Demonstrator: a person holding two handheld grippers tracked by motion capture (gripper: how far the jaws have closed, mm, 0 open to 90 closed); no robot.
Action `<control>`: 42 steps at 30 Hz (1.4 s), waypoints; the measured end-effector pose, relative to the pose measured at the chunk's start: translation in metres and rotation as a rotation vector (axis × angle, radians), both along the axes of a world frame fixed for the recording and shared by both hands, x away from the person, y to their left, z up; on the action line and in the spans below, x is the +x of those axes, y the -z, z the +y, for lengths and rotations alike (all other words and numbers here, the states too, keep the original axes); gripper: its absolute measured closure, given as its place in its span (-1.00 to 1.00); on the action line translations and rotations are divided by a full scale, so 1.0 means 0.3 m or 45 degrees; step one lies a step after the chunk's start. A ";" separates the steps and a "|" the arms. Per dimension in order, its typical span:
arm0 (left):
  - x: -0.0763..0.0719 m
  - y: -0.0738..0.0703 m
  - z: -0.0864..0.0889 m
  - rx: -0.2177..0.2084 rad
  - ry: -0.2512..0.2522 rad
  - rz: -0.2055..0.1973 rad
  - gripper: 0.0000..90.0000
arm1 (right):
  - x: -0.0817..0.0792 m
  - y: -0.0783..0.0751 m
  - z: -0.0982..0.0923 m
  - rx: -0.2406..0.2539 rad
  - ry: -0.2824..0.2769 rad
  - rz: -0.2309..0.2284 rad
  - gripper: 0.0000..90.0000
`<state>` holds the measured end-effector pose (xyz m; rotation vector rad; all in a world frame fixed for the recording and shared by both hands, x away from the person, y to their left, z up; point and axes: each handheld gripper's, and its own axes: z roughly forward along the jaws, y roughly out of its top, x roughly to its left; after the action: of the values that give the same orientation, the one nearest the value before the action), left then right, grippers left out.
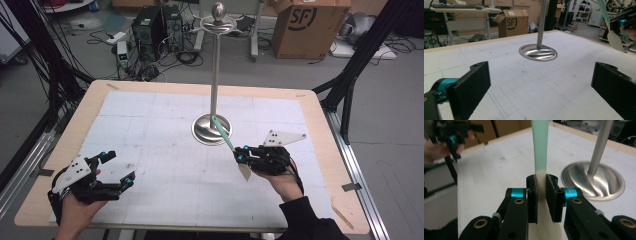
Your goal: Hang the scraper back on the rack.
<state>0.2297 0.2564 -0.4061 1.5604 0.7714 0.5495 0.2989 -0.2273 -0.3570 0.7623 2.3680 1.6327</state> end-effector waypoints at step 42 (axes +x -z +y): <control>-0.049 0.005 -0.004 0.062 -0.027 -0.012 -0.94 | 0.235 -0.302 -0.090 0.168 0.179 -0.323 0.79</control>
<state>0.2149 0.2551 -0.4076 1.5950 0.7735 0.5947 0.3694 -0.2542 -0.2664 0.6806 2.0052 1.7248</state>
